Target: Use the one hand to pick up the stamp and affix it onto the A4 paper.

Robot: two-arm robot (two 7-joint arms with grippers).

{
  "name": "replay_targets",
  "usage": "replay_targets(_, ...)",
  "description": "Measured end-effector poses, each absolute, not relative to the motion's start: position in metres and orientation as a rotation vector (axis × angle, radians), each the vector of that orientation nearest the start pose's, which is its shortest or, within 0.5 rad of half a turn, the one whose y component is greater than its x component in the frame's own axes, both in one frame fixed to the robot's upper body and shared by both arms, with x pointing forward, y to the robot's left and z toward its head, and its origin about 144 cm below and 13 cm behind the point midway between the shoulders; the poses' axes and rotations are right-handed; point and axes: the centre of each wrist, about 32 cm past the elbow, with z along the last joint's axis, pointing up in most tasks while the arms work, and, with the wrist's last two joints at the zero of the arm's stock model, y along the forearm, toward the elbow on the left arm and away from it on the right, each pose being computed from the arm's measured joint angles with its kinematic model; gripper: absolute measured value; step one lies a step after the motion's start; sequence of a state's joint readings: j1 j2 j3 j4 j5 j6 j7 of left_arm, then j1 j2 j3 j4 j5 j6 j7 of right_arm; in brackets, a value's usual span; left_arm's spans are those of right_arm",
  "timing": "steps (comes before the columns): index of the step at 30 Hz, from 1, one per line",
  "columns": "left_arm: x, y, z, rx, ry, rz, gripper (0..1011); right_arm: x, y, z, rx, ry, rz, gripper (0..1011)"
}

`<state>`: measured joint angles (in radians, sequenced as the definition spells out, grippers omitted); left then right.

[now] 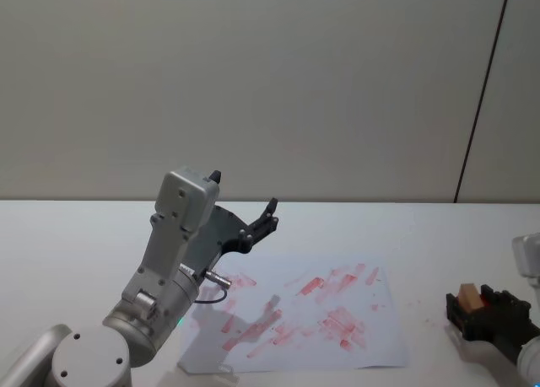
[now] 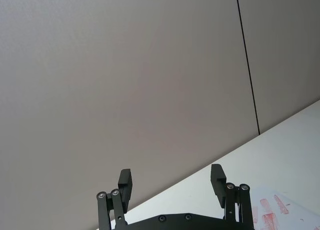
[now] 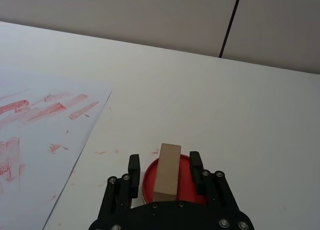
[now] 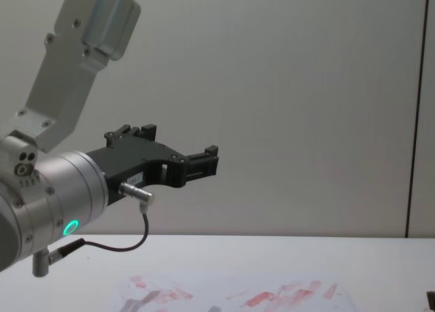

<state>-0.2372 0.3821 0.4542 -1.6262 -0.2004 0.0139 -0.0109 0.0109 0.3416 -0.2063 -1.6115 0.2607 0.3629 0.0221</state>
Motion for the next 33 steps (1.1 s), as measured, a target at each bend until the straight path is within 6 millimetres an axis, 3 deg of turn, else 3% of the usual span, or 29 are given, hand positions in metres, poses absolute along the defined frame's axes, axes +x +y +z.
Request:
replay_targets(8, 0.492, 0.198, 1.204, 0.061, -0.268, 1.124, 1003, 0.456, -0.259, 1.149, -0.370, 0.199, -1.334, 343)
replay_targets(13, 0.492, 0.198, 1.204, 0.061, -0.268, 1.124, 1002, 0.457, -0.259, 1.148, -0.370, 0.199, -1.333, 223)
replay_targets(21, 0.492, 0.198, 1.204, 0.061, -0.268, 1.124, 1003, 0.458, -0.257, 1.150, -0.348, 0.187, -1.327, 220)
replay_targets(33, 0.492, 0.198, 1.204, 0.061, -0.268, 1.124, 1002, 0.468, -0.242, 1.170, -0.196, 0.147, -1.238, 220)
